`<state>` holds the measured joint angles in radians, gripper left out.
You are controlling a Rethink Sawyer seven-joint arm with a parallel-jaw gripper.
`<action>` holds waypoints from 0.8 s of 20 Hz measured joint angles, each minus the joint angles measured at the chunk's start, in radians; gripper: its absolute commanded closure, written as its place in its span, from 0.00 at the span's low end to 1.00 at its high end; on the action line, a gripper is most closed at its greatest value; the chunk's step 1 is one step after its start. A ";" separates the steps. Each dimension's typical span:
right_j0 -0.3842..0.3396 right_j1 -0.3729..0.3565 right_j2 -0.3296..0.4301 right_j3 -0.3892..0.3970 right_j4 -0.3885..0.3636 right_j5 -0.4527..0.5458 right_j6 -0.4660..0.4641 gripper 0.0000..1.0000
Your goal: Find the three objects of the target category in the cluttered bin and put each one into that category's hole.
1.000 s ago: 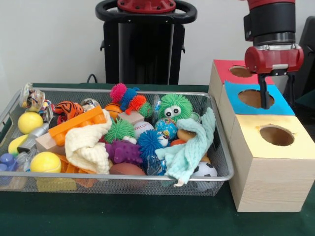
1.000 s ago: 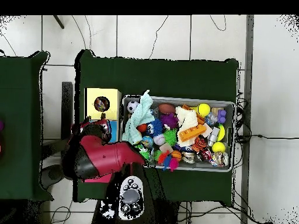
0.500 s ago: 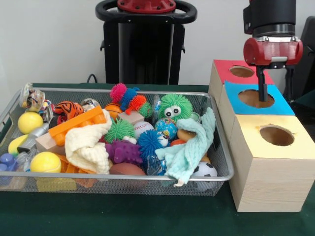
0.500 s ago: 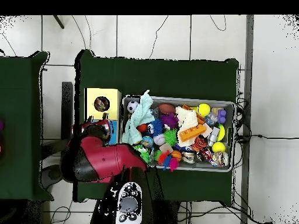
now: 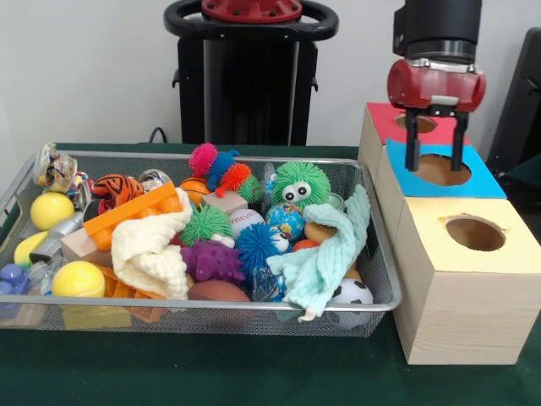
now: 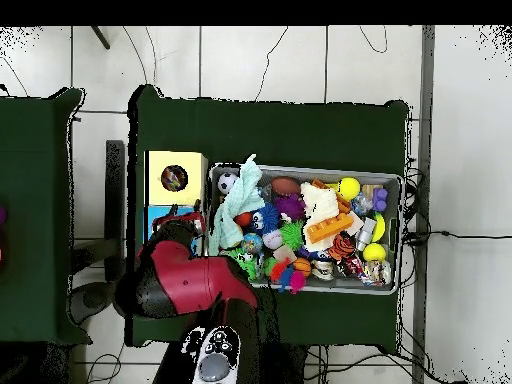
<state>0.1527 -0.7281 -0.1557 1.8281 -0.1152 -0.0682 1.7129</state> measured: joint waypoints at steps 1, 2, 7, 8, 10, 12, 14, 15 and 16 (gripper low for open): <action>0.005 0.005 -0.014 -0.001 -0.002 0.000 0.000 0.00; 0.005 0.007 -0.020 -0.001 -0.005 0.000 0.000 0.00; -0.031 0.013 -0.035 -0.001 -0.059 0.000 0.000 0.00; -0.048 0.013 -0.035 -0.001 -0.075 0.000 0.000 0.00; -0.093 0.014 -0.033 -0.001 -0.114 0.000 0.000 0.00; -0.137 0.016 -0.030 -0.001 -0.148 0.000 0.000 0.00; -0.184 0.017 -0.023 -0.001 -0.180 0.000 0.000 0.00; -0.199 0.018 -0.020 -0.001 -0.190 0.000 0.000 0.00; -0.243 0.020 -0.011 0.000 -0.217 0.000 0.000 0.00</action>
<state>-0.0901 -0.7077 -0.1664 1.8277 -0.3321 -0.0684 1.7129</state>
